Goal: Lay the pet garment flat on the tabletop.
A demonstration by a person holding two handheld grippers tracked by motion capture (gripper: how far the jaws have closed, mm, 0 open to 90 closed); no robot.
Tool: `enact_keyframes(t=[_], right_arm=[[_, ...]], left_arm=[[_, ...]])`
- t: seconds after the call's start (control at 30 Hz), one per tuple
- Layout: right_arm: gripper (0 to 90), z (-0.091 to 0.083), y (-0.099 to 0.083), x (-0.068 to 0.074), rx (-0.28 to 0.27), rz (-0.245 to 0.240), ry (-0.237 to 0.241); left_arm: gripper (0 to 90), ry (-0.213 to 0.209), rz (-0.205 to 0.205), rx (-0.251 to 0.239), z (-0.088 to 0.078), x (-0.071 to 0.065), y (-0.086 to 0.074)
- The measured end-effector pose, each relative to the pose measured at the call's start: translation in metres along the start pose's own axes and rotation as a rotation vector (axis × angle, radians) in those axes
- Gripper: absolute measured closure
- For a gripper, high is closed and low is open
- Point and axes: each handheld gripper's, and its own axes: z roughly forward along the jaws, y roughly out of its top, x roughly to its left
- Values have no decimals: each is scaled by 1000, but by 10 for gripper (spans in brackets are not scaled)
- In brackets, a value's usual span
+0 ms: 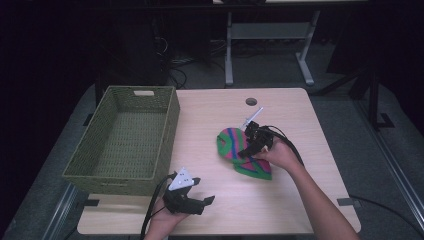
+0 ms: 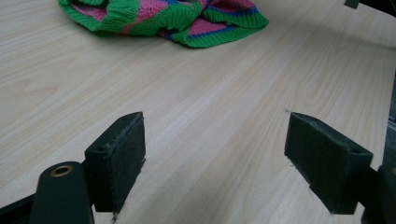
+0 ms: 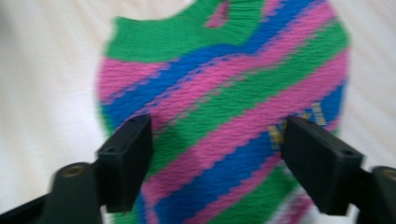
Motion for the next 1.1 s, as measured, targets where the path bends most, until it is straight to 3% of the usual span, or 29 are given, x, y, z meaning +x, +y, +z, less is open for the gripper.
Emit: enact_keyframes(t=[0.23, 0.53, 0.8, 1.1], right_arm=[[356, 17, 0, -2, 31, 2, -17], [480, 17, -4, -6, 5, 61, -15], [594, 18, 1, -3, 40, 73, -45], [697, 18, 3, -2, 55, 75, -45]], left_arm=[[201, -1, 12, 1, 0, -1, 0], [203, 0, 14, 9, 1, 0, 0], [204, -5, 11, 13, 3, -1, 0], [204, -4, 19, 17, 4, -2, 1]])
